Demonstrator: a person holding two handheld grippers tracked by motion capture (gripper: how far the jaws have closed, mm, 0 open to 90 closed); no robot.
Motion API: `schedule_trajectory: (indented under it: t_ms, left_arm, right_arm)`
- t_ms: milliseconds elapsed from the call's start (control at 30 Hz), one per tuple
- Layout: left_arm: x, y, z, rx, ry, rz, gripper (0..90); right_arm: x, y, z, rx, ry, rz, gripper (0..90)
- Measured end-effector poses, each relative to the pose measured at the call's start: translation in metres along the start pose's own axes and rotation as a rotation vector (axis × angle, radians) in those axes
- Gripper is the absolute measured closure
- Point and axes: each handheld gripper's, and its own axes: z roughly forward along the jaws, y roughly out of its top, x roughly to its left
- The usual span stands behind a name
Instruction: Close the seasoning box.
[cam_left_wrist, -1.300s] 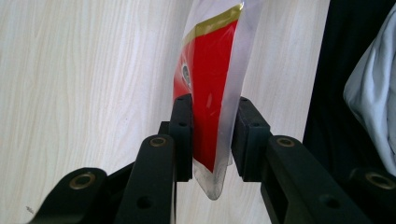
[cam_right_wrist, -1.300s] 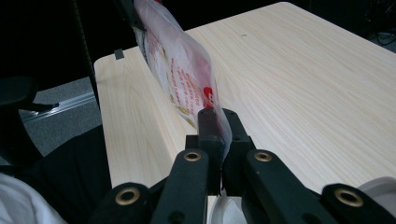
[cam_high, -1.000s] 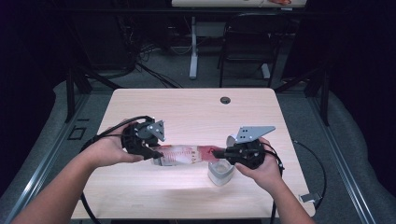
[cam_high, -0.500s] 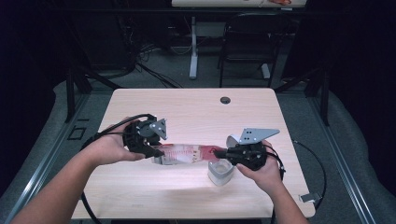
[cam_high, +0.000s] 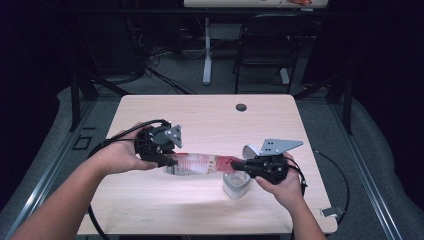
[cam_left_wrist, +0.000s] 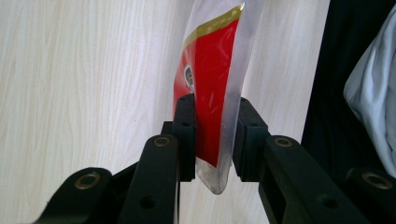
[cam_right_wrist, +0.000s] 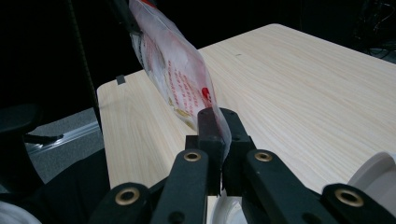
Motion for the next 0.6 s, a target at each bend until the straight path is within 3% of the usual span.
schedule_trajectory:
  t_ms: [600]
  left_arm:
    - [-0.0005, 0.0038, -0.0038, -0.01, 0.002, 0.005, 75.0]
  right_arm:
    - [-0.001, -0.0043, -0.0022, -0.02, -0.006, 0.019, 88.5]
